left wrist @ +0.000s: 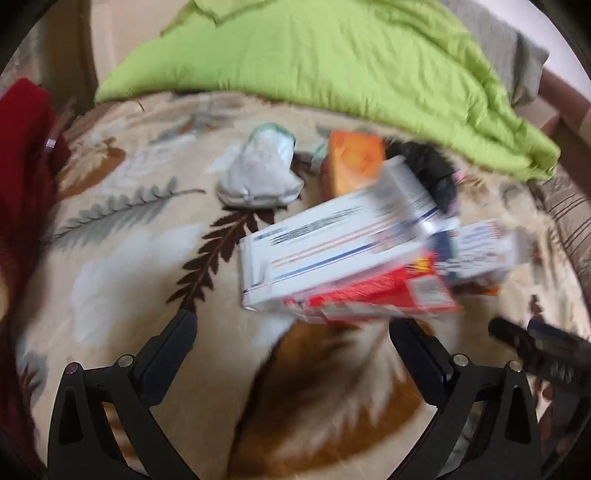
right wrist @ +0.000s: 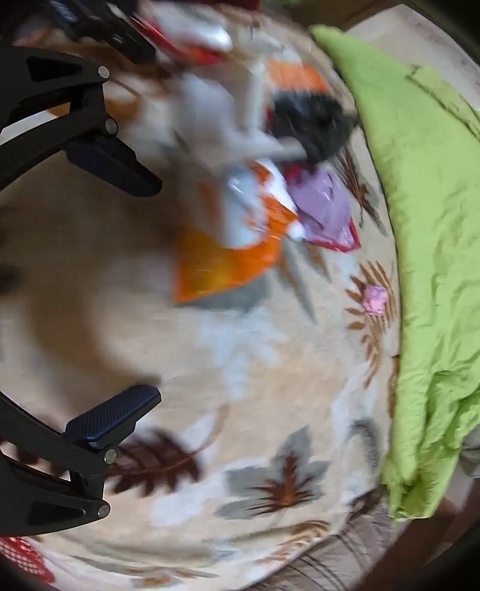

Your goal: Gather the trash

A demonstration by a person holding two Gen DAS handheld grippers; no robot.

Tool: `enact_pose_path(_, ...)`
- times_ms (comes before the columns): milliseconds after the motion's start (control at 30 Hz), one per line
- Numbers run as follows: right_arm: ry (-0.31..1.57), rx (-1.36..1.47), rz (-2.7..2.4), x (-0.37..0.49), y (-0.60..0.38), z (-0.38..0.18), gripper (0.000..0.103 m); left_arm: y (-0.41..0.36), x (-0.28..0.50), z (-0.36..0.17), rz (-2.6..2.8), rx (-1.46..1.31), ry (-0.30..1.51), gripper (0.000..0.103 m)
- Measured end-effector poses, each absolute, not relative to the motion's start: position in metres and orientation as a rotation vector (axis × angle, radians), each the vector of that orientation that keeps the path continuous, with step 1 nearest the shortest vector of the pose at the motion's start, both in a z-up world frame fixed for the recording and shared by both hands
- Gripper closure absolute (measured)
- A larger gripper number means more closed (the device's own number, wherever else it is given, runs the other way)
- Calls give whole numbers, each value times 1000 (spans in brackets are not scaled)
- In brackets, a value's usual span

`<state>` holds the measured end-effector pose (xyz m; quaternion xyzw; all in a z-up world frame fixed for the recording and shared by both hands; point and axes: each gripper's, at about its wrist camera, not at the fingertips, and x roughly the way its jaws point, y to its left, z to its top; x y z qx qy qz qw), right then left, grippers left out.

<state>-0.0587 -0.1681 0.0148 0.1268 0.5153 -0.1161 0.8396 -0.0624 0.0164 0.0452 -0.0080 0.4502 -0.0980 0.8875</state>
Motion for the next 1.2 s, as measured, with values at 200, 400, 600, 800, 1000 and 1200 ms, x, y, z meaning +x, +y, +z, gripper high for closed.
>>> enact_pose_path(200, 915, 172, -209, -147, -150, 63, 0, 18, -147, 90, -262, 43, 670, 0)
enact_pose_path(400, 622, 28, -352, -216, -125, 100, 0, 36, -222, 100, -224, 60, 457, 0)
enact_pose_path(600, 507, -12, -366, -242, -113, 108, 0, 44, -227, 102, -188, 81, 424, 0)
enact_pose_path(800, 463, 57, -396, -261, -120, 103, 0, 45, -223, 98, -176, 80, 433, 0)
enact_pose_path(1000, 458, 24, -417, -262, -116, 104, 0, 43, -221, 96, -186, 92, 449, 0)
enact_pose_path(1200, 477, 3, -414, -259, -114, 105, 0, 40, -217, 92, -185, 106, 468, 0)
